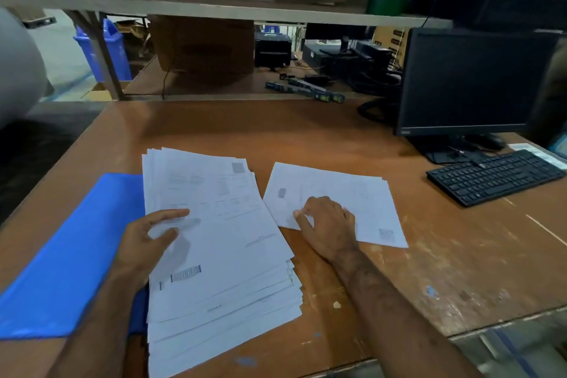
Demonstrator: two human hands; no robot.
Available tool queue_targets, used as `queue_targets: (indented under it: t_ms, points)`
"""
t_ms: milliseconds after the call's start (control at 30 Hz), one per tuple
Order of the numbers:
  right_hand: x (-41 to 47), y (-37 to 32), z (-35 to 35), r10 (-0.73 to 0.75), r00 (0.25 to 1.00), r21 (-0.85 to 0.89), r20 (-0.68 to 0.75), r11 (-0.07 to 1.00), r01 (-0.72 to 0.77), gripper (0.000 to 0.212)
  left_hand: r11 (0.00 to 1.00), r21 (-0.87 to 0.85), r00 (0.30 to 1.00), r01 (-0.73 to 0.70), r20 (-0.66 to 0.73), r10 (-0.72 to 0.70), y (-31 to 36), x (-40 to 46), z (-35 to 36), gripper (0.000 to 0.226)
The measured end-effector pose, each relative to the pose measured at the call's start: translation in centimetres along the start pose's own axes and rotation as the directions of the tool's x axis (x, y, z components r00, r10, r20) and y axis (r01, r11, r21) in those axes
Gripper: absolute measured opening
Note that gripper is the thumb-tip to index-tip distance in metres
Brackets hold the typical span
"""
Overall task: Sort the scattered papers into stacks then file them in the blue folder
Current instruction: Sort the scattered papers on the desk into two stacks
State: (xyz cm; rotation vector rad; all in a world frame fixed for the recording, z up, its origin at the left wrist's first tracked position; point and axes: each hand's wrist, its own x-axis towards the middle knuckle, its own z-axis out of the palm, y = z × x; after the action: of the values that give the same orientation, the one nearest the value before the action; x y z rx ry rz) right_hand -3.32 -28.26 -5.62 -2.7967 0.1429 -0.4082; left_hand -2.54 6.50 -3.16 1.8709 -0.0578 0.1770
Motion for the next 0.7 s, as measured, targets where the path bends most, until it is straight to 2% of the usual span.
queue_targets:
  t_ms: [67,133,267,367,467,533,567,633,700]
  points:
    - [0.2,0.4,-0.6,0.001,0.999,0.052,-0.034,0.999,0.000,0.024,1.000,-0.010,1.000,0.006,-0.005,-0.006,0.0,-0.1,0.0,0.036]
    - [0.3,0.8,-0.9,0.003,1.000,0.047,-0.012,0.999,-0.002,0.026,1.000,-0.009,1.000,0.006,-0.006,-0.006,0.0,-0.3,0.0,0.036]
    - [0.3,0.5,-0.9,-0.033,0.979,-0.022,0.201,0.999,0.039,0.047,1.000,-0.021,1.000,0.001,-0.012,-0.002,0.2,-0.4,0.1,0.036]
    - [1.1,1.2,-2.5,-0.149,0.912,0.170,0.382,0.981,0.089,0.043,1.000,-0.013,1.000,0.003,0.000,-0.003,0.2,-0.4,0.1,0.036]
    - [2.0,2.8,-4.2,-0.189,0.913,0.332,0.362,0.941,0.063,0.024,1.000,-0.012,1.000,0.004,-0.002,-0.004,0.5,-0.5,0.2,0.035]
    - [2.1,3.0,-4.7,-0.099,0.949,0.262,0.300,0.965,0.018,0.016,1.000,-0.014,1.000,0.006,-0.004,-0.006,0.6,-0.5,0.2,0.034]
    - [2.0,2.9,-4.5,-0.003,0.965,0.123,0.261,0.992,-0.030,0.018,1.000,-0.021,1.000,0.010,-0.003,-0.010,0.6,-0.5,0.2,0.034]
    - [1.5,1.8,-3.7,0.260,0.928,-0.124,0.268,0.964,-0.235,0.057,0.999,-0.031,1.000,0.014,-0.004,-0.014,0.6,-0.4,0.2,0.035]
    - [1.5,0.6,-2.5,0.362,0.872,-0.191,0.330,0.930,-0.314,0.083,1.000,-0.026,1.000,0.015,-0.003,-0.015,0.5,-0.4,0.1,0.035]
